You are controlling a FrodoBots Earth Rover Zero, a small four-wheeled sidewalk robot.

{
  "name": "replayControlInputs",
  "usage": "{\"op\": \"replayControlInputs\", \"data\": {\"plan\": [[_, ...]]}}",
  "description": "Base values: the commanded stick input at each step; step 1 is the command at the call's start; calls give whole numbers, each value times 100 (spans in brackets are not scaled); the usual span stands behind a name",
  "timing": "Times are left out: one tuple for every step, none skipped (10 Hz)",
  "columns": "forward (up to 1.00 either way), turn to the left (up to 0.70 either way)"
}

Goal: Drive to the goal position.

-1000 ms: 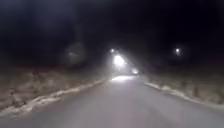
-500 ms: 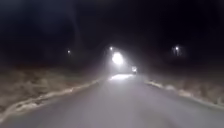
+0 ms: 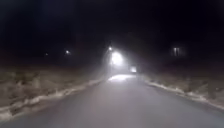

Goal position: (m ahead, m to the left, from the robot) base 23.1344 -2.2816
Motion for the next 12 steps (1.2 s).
{"op": "replayControlInputs", "data": {"plan": [[100,-3],[100,-4],[100,-4],[100,-3],[100,-3],[100,-4],[100,-4],[100,-3],[100,-3],[100,-2],[100,-1],[100,-2]]}}
